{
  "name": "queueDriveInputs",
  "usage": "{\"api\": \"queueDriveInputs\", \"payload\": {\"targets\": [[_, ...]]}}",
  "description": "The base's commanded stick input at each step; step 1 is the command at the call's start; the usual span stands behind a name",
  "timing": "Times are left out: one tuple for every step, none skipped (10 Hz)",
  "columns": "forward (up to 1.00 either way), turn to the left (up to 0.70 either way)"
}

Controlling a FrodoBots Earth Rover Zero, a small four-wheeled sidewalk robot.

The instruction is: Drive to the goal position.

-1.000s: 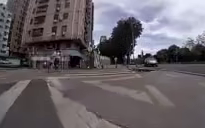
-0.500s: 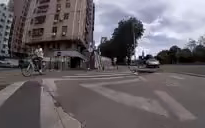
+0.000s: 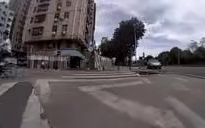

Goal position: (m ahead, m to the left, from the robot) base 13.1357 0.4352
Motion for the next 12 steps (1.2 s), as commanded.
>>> {"api": "queueDriveInputs", "payload": {"targets": [[0.7,0.0],[0.7,0.0],[0.7,0.0],[0.7,0.0],[0.7,0.0],[0.7,0.0],[0.7,0.0],[0.7,0.0],[0.7,0.0],[0.7,0.0],[0.7,0.0],[0.7,0.0]]}}
